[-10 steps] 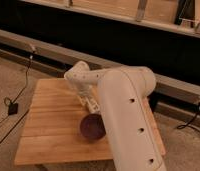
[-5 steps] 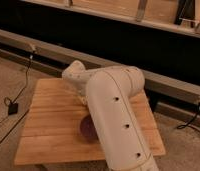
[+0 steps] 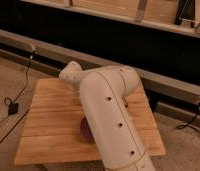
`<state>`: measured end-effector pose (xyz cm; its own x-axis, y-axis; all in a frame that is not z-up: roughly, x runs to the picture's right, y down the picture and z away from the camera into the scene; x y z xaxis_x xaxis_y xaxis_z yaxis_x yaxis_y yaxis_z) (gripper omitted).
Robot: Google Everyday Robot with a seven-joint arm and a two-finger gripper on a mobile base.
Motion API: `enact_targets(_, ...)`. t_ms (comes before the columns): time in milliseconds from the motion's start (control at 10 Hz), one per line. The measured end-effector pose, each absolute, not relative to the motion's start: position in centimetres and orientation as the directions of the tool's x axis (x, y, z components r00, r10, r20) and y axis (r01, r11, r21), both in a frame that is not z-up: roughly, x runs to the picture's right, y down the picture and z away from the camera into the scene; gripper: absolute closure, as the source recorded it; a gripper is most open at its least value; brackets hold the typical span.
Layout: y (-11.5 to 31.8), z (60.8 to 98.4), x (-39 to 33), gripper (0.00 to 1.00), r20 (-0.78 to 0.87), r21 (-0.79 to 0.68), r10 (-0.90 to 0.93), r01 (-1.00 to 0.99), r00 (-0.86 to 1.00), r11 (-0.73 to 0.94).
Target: Stand the bottle upright
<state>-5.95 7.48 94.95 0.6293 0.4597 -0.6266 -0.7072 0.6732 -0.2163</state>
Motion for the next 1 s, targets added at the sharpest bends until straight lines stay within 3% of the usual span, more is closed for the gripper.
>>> enact_targets(500,7.6,95.3,-6.7,0.97,-0.579,-0.261,0.419,-0.646,0.7,0.718)
enact_targets(1000,5.4,94.2,-10.0,0.97,-0.43,-0.358,0.334,-0.498,0.839,0.79)
